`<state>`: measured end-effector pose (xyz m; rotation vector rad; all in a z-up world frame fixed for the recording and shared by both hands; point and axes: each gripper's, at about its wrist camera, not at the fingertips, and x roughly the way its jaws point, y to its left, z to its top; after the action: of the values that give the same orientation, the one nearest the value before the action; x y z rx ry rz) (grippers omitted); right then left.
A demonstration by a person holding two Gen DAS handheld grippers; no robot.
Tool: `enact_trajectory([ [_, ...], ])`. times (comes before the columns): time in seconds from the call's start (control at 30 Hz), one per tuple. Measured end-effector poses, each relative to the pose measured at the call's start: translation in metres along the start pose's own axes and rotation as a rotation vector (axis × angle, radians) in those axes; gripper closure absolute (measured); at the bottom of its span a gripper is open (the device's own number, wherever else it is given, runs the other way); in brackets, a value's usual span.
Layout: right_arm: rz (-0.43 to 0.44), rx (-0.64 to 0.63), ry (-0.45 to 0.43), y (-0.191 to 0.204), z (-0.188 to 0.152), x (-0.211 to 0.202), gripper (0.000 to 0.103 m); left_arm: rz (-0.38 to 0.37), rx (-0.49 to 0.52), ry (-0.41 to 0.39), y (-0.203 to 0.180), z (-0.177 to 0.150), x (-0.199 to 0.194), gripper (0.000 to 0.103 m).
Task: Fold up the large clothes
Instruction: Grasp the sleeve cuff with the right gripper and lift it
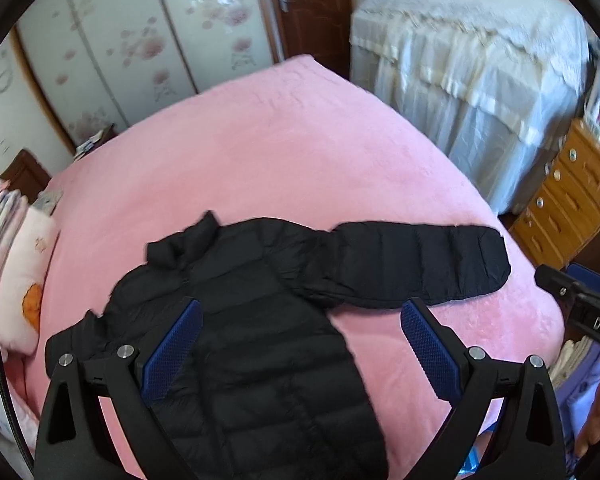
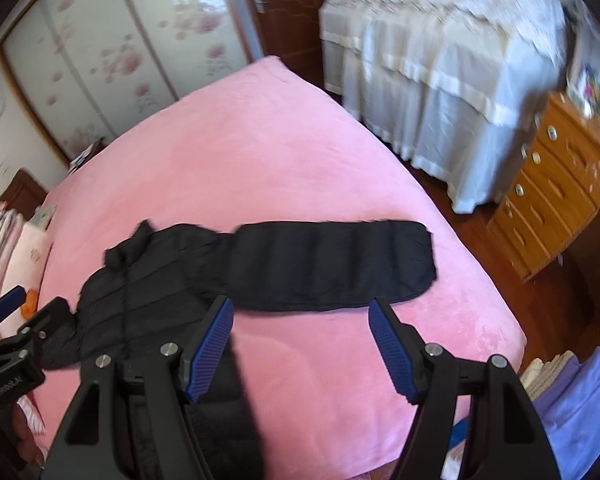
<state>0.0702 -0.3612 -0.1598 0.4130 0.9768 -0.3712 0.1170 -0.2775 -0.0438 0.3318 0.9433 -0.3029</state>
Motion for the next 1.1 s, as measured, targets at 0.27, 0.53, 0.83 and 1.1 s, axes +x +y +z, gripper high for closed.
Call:
enact_trajectory([
  [0.27, -0.07, 0.14, 0.069, -0.111, 0.01, 0.107, 0.032, 0.026, 0.01, 0.089, -0.062, 0.023, 0.115, 0.004],
  [0.53, -0.094, 0.25, 0.13, -0.17, 0.02, 0.198, 0.032, 0.078, -0.035, 0.192, -0.075, 0.019, 0.222, 0.004],
  [0.83, -0.069, 0.23, 0.208, -0.178, 0.024, 0.253, 0.032, 0.069, -0.043, 0.245, -0.078, 0.013, 0.266, 0.004],
  [1.1, -0.006, 0.135, 0.222, -0.158, 0.029, 0.256, 0.087, 0.067, -0.045, 0.258, -0.082, 0.015, 0.282, 0.004],
])
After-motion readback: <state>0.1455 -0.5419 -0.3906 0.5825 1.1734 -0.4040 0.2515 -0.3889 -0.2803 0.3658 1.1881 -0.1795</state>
